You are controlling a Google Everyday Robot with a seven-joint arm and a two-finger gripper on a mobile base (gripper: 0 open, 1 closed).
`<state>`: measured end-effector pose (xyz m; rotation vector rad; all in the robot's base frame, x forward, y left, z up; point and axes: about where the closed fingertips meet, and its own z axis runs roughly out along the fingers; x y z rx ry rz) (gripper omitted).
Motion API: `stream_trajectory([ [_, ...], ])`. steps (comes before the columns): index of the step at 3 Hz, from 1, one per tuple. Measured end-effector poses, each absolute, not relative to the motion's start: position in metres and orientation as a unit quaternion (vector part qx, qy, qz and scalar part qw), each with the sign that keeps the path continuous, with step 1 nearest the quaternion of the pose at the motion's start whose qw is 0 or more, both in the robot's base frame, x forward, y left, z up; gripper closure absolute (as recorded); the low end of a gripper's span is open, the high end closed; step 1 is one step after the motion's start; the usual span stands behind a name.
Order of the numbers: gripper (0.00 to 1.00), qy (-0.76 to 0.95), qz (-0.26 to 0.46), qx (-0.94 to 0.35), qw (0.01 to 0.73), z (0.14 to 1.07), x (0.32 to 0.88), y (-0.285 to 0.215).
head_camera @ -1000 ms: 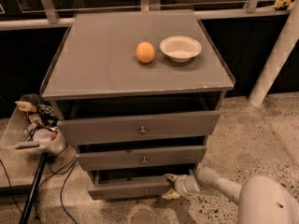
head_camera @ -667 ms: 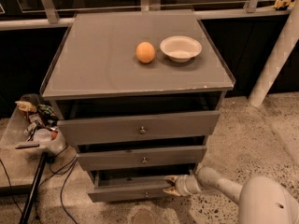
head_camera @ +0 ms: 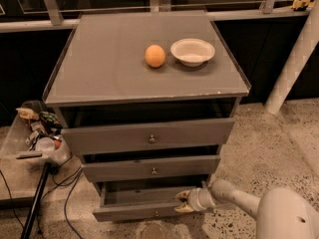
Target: Open bottom drawer
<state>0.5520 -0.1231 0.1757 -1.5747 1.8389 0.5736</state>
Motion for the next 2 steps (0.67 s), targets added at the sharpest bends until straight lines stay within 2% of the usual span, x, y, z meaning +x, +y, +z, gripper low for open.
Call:
stream_trajectory([
  [1, 1.00, 0.691, 0.203, -0.603, 0.342, 0.1848, 0.5508, -0.1223],
  [2, 0.82, 0.691, 0.203, -0.603, 0.342, 0.1848, 0.5508, -0.1222],
])
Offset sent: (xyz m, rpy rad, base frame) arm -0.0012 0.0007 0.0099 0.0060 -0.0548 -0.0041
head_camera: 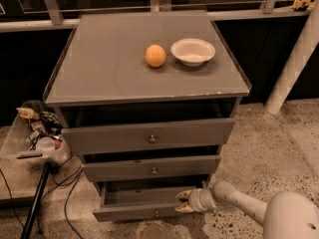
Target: Open bottom drawer
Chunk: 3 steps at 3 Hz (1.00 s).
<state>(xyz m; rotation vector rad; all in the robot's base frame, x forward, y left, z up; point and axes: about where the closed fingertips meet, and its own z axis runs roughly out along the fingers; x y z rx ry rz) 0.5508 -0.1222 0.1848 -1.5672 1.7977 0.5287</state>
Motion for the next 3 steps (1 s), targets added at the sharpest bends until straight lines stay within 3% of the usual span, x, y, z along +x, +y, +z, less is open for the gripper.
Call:
stream_trajectory([
  [3, 0.12, 0.691, 0.203, -0.603, 0.342, 0.1848, 0.5508, -0.1221],
])
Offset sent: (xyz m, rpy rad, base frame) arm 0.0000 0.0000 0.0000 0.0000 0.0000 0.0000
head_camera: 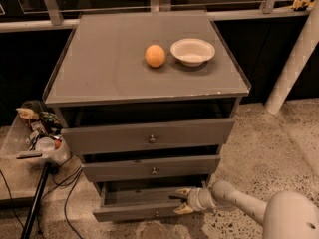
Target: Open bottom drawer
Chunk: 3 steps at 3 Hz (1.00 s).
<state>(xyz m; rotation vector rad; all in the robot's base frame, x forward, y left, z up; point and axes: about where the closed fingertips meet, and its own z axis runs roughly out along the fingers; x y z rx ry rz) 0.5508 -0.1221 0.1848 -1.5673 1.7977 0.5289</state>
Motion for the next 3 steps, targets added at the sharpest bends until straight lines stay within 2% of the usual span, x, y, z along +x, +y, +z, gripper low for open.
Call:
stream_trajectory([
  [1, 0.14, 0.691, 0.203, -0.603, 0.342, 0.185, 0.551, -0.122],
  [3, 0.60, 0.720, 0.202, -0.564, 0.349, 0.191, 0.465, -0.172],
])
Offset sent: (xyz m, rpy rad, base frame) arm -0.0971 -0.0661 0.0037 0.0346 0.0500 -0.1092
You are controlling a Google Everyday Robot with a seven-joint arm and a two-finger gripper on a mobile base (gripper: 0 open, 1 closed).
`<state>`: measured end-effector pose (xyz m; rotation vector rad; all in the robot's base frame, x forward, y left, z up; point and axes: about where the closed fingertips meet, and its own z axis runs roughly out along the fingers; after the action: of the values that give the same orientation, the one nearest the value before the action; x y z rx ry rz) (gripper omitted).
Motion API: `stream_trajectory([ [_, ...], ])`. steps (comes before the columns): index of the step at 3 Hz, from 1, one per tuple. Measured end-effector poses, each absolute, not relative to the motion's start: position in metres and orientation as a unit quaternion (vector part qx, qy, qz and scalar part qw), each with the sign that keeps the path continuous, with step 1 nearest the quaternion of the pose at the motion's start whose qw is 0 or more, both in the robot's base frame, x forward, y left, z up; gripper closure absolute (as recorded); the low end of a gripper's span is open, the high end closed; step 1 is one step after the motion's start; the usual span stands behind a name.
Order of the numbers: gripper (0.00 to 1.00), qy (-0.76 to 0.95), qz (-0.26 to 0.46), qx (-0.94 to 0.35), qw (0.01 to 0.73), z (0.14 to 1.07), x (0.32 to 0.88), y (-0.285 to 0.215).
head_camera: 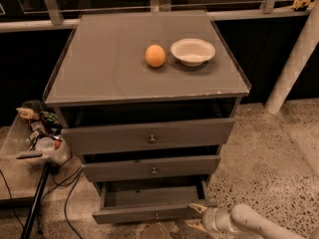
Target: Open bottom drawer
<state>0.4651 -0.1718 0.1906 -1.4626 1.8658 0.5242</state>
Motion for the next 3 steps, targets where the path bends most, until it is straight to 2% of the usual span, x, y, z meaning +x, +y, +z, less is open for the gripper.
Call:
stream_trajectory([
  [1, 0.83, 0.727, 0.201, -0.551, 0.356, 0.194, 0.434, -0.187],
  [2, 0.81, 0.729, 0.201, -0.548, 0.356, 0.194, 0.430, -0.189],
  [3, 0.58, 0.712, 0.193, -0.573, 0.357, 0.206, 0.462, -0.167],
])
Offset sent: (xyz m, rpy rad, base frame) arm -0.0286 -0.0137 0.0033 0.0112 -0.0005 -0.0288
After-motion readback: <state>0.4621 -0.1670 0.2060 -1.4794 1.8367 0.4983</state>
